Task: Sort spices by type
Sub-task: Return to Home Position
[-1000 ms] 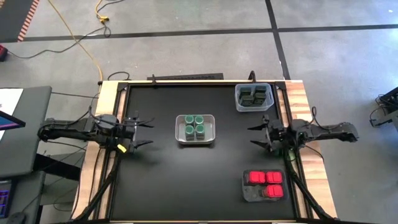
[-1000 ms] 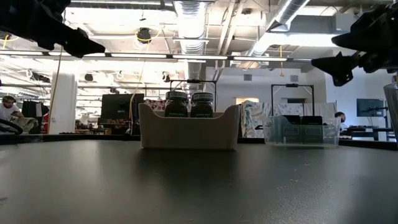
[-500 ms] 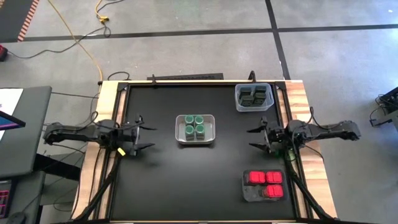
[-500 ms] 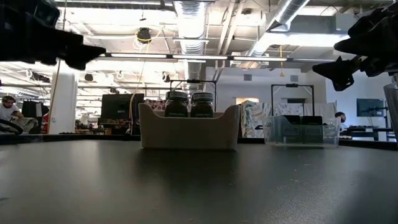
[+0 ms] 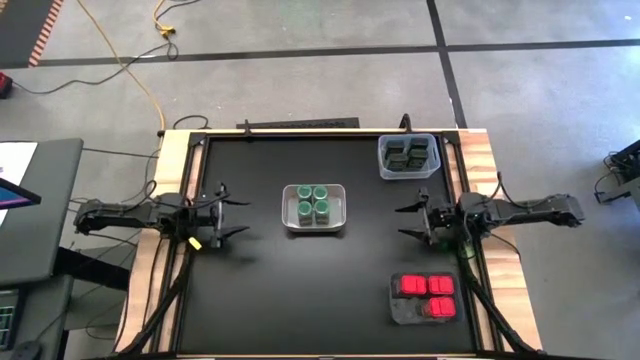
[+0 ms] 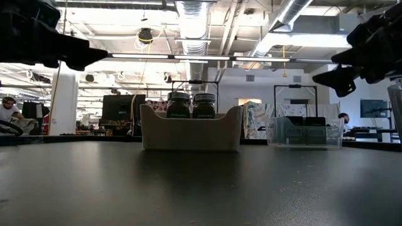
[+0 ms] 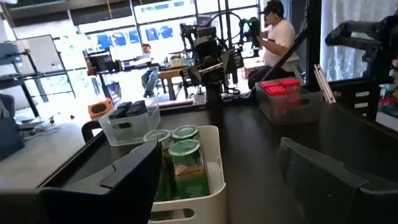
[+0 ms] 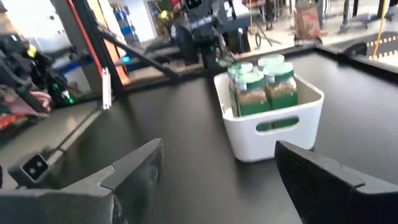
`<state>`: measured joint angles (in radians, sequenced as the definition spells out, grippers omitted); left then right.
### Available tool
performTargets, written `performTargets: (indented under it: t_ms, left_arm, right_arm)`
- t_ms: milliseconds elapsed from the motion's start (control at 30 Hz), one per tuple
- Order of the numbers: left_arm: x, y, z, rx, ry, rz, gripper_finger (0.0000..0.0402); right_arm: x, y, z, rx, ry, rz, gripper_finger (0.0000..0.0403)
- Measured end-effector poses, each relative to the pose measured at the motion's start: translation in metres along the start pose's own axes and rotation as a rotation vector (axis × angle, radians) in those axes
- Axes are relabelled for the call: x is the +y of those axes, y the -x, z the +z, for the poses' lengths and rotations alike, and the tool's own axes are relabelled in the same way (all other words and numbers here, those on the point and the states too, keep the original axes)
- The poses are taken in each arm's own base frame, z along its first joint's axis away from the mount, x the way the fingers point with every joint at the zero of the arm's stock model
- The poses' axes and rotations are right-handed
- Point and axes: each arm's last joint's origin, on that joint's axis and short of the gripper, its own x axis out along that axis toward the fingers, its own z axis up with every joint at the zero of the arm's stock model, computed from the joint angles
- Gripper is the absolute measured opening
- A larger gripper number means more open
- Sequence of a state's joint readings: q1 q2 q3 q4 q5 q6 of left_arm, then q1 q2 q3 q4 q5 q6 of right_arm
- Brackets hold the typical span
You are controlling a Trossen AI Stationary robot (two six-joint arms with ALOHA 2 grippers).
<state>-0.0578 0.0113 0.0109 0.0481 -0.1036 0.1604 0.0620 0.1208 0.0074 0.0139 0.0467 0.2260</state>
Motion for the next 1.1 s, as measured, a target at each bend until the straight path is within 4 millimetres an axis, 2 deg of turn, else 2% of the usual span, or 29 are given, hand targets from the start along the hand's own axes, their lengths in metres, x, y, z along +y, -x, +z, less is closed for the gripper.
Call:
performTargets:
  t_ms: [400,1100]
  left_arm:
    - [-0.0003,-0.0003,-0.0013,0.008,0.067,-0.003,0.0306]
    - [-0.0004,-0.0004,-0.0018,0.011,0.067,-0.003,0.0306]
  right_arm:
    - [-0.0017,-0.0063,-0.0088,0.107,0.004,-0.024,0.0337]
    - [-0.0017,-0.0064,-0.0088,0.107,0.003,-0.024,0.0337]
